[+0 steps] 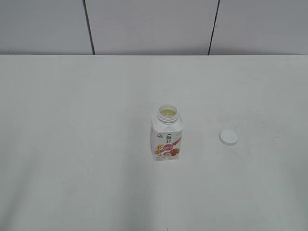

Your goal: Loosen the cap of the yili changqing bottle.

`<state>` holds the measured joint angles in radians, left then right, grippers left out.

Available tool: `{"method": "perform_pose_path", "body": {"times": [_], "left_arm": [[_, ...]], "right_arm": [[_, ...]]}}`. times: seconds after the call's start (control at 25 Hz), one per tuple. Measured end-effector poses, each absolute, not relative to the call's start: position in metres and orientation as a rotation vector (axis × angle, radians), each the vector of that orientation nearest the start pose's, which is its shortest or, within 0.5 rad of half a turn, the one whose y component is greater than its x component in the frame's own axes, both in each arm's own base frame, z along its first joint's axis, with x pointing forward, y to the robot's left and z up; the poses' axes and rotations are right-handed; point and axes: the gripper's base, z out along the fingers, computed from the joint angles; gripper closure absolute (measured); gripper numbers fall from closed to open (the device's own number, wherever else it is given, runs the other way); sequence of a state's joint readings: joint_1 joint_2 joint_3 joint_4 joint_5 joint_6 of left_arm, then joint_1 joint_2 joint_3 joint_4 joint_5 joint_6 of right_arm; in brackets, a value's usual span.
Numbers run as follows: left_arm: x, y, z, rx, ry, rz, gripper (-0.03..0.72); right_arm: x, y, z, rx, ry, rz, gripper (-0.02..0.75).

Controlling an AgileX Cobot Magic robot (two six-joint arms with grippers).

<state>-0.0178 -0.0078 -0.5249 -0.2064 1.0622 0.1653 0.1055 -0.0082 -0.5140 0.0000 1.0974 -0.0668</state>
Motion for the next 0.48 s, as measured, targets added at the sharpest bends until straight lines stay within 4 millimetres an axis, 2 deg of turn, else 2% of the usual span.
{"method": "perform_pose_path", "body": {"times": [0.2,0.48], "left_arm": [[-0.0093,-0.0168,0.2853,0.128,1.994,-0.107,0.155],[-0.0092,-0.0169,0.2853,0.119,1.994,-0.101,0.155]], "right_arm": [[-0.0093,-0.0005,0.2781,-0.119,2.055,-0.011,0.146],[-0.0094,0.0006,0.2781,-0.116,2.055,0.002,0.146]]}}
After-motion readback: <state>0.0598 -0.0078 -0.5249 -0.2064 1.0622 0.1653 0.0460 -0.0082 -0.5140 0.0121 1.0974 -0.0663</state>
